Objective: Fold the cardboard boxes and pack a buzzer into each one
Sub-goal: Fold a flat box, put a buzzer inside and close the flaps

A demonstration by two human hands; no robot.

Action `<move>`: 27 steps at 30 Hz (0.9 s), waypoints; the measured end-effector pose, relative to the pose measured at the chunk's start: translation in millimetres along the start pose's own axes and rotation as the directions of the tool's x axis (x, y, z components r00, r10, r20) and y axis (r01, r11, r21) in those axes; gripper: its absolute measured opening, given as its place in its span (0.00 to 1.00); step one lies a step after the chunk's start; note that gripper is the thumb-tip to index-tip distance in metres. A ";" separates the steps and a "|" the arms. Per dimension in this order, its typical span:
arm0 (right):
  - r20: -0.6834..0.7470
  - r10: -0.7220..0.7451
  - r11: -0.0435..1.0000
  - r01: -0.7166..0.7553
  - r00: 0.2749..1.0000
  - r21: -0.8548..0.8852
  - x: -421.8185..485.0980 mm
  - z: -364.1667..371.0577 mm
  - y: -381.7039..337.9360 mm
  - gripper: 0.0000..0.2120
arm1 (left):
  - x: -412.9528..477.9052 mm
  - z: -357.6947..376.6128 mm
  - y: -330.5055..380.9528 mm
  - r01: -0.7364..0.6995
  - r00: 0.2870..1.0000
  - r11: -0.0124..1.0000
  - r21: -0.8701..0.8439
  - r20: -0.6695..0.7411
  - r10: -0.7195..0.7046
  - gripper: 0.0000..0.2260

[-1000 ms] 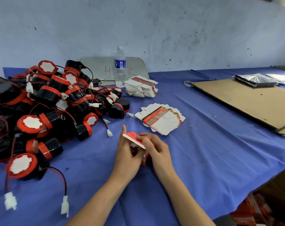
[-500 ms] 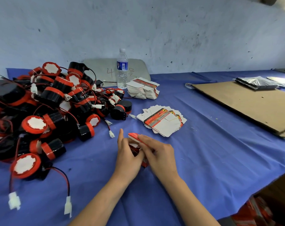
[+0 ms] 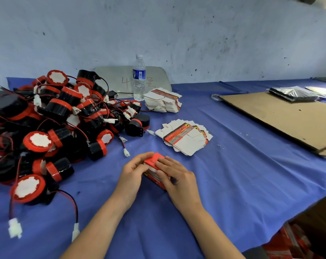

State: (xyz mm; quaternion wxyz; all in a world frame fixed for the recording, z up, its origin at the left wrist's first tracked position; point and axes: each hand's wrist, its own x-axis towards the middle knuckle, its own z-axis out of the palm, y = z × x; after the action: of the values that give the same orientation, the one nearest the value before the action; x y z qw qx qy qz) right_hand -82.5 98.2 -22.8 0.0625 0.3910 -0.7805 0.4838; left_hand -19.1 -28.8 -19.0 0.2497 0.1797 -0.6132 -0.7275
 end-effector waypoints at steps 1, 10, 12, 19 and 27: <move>0.028 0.003 1.000 -0.003 1.000 -0.008 -0.3 -1.1 0.2 0.13 | -0.9 0.6 -0.3 -0.022 1.000 0.999 0.043 0.001 0.022 0.18; 0.223 -0.048 0.989 0.078 0.974 -0.129 -2.4 -10.0 4.6 0.17 | 0.2 1.5 2.1 -0.065 0.992 0.983 0.171 -0.095 0.082 0.18; 0.227 -0.054 0.982 0.092 0.972 -0.162 -2.5 -10.3 3.7 0.17 | -0.7 1.7 5.8 -0.109 0.988 0.968 0.224 -0.084 0.130 0.18; 0.246 -0.144 0.910 0.226 0.958 -0.348 -4.5 -15.3 3.2 0.17 | -0.4 -6.9 4.1 -0.148 0.984 0.909 0.389 -0.032 0.173 0.17; 0.127 -0.059 0.990 0.074 0.990 -0.116 -11.7 -18.2 9.4 0.24 | -13.6 -8.4 -4.4 -0.421 0.897 0.676 0.605 0.170 0.408 0.20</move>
State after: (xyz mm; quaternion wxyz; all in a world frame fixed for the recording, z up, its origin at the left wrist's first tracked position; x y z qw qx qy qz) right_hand -85.8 121.4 -25.4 0.0537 0.4416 -0.7970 0.4084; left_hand -3.9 -27.0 -25.5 0.3271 0.1013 -0.8468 -0.4071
